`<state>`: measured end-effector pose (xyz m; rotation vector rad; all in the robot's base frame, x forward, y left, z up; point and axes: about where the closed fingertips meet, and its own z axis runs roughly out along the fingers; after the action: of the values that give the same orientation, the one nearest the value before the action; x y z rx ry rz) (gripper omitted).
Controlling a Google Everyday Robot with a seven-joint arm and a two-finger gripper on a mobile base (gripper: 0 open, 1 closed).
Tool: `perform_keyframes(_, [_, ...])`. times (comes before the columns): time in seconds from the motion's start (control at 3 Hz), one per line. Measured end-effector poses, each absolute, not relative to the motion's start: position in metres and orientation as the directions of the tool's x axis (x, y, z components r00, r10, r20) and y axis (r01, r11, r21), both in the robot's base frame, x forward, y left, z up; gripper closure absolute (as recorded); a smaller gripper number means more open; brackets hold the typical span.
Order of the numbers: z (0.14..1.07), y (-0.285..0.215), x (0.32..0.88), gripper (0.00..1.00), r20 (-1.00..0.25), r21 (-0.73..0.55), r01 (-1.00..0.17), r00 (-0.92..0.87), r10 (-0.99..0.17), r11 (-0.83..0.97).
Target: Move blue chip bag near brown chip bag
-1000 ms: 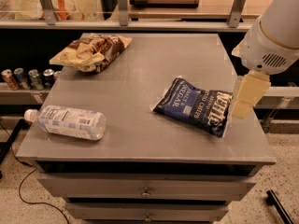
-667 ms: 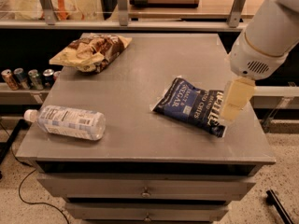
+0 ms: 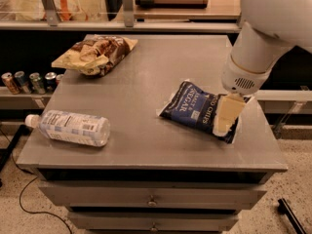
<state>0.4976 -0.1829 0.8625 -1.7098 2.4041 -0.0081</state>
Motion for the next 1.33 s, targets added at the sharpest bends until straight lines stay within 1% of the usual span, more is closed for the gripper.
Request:
perform_keyframes(0.33, [0.850,-0.180,0.502,0.41,-0.125,-0.093,-0.940,-0.316,-0.941,0.328])
perform_keyframes(0.67, [0.853,-0.183,0.509,0.64,-0.113,-0.098,-0.938,-0.320,-0.941,0.331])
perform_keyframes(1.0, [0.885,-0.200,0.518,0.88,-0.133,-0.150,-0.921,-0.342,-0.930,0.360])
perform_keyframes(1.33, [0.936,-0.213,0.516,1.00,-0.167,-0.223,-0.901,-0.341,-0.925,0.372])
